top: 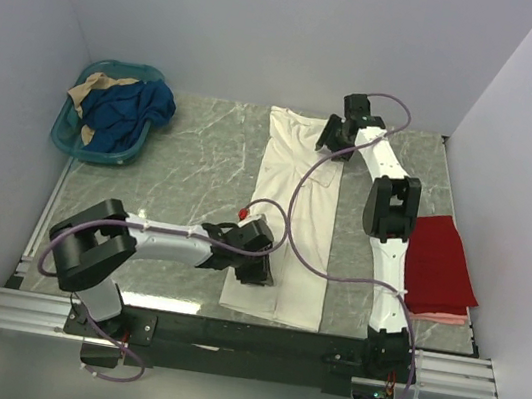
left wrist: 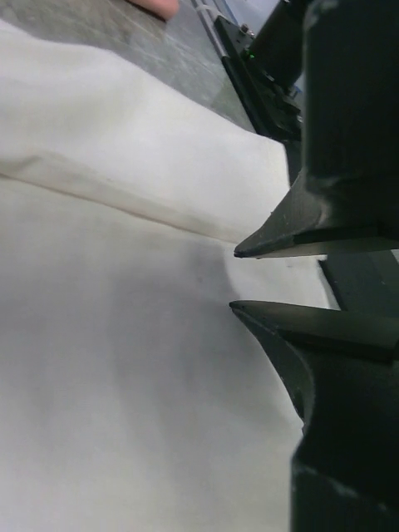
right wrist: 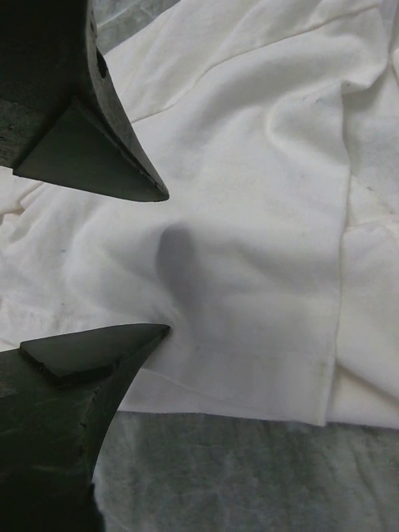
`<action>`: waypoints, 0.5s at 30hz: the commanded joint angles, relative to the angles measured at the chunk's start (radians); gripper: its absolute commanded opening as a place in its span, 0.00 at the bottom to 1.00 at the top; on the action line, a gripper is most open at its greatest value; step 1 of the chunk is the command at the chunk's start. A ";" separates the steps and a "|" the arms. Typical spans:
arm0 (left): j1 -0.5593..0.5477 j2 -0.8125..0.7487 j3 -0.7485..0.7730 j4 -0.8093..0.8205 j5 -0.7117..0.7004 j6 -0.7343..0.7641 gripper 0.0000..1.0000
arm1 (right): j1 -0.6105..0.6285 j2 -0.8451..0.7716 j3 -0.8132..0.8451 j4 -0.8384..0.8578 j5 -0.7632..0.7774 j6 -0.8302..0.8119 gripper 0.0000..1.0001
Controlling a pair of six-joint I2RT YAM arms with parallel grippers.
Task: Fold and stack the t-shirts
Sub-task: Fold the tshirt
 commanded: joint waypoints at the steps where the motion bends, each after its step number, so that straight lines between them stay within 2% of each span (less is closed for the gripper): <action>1: -0.011 -0.108 -0.003 -0.045 -0.025 0.062 0.34 | -0.001 -0.135 -0.053 0.053 0.014 0.004 0.67; 7: -0.013 -0.229 -0.057 -0.093 -0.083 0.108 0.38 | 0.000 -0.201 -0.028 -0.002 0.052 0.006 0.68; 10: -0.013 -0.231 -0.079 -0.099 -0.088 0.145 0.38 | 0.000 -0.281 -0.115 0.007 0.072 0.021 0.68; 15: -0.020 -0.183 -0.102 -0.091 -0.108 0.185 0.37 | 0.014 -0.473 -0.387 0.080 0.098 0.050 0.68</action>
